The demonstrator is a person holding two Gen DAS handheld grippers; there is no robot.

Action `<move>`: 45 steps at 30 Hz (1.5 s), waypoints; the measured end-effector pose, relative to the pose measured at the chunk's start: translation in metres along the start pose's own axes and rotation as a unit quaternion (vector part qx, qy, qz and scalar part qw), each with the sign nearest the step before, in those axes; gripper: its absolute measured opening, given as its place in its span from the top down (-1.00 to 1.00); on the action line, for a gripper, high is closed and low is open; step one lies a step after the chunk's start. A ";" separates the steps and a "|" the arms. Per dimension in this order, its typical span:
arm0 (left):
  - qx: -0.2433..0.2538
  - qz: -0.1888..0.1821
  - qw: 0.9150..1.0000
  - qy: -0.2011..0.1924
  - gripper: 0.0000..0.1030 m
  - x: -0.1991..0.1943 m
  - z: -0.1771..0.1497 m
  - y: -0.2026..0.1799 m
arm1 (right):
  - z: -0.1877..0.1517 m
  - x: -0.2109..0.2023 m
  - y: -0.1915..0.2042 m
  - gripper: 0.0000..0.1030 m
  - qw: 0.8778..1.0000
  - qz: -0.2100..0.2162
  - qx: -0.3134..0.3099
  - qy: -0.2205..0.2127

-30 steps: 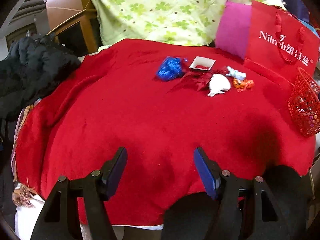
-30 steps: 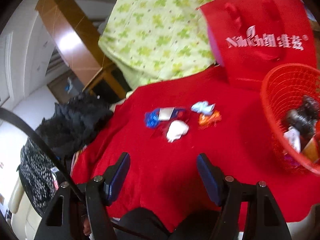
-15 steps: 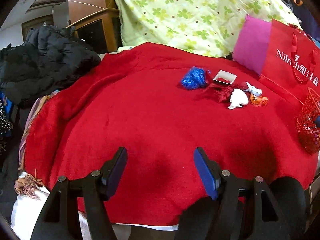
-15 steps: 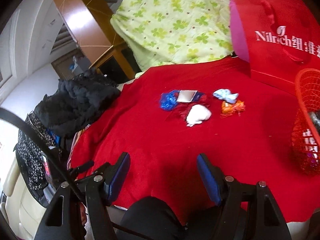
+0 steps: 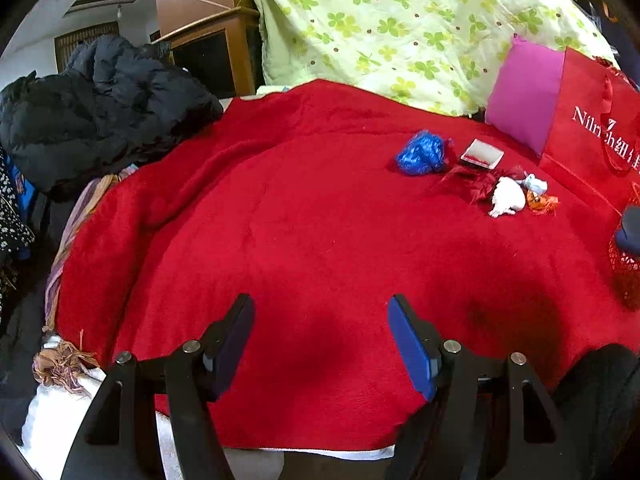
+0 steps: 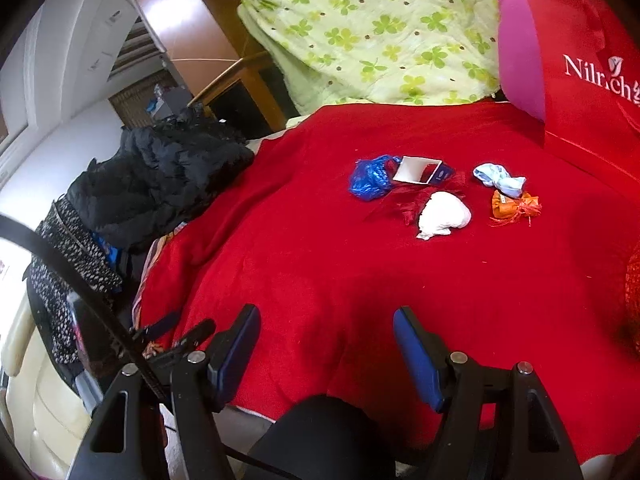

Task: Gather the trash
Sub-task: 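Bring both open tools back over the remaining trash on the cloth, then lower the right tool onto the light blue mask while the left tool approaches the white tissue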

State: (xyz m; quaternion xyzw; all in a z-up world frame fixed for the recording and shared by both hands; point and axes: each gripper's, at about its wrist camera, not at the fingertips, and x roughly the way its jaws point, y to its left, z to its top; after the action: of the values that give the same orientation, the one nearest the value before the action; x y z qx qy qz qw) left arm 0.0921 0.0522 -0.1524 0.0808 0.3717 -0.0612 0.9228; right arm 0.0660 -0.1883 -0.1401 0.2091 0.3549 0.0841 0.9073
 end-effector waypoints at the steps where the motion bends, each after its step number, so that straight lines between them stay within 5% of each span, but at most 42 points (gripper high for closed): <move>1: 0.000 0.001 1.000 0.006 -0.36 0.005 -0.002 0.001 | 0.001 0.002 -0.004 -0.42 1.000 -0.003 0.005 -0.001; 13: 0.019 0.000 0.999 0.043 -0.36 0.045 0.000 -0.014 | 0.027 0.037 -0.092 -0.42 0.993 -0.058 0.106 -0.013; 26: 0.070 -0.022 0.997 0.013 -0.36 0.057 0.048 -0.068 | 0.052 0.044 -0.117 -0.42 0.992 -0.060 0.105 -0.038; 45: 0.119 -0.037 0.992 0.018 -0.36 0.075 0.065 -0.124 | 0.068 0.061 -0.168 -0.42 0.983 -0.061 0.167 -0.043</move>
State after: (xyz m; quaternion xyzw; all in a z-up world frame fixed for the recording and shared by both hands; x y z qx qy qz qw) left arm 0.1685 -0.0860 -0.1710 0.1772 0.3808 -0.1377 0.8970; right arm 0.1577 -0.3428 -0.2056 0.3388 0.3372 -0.0412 0.8774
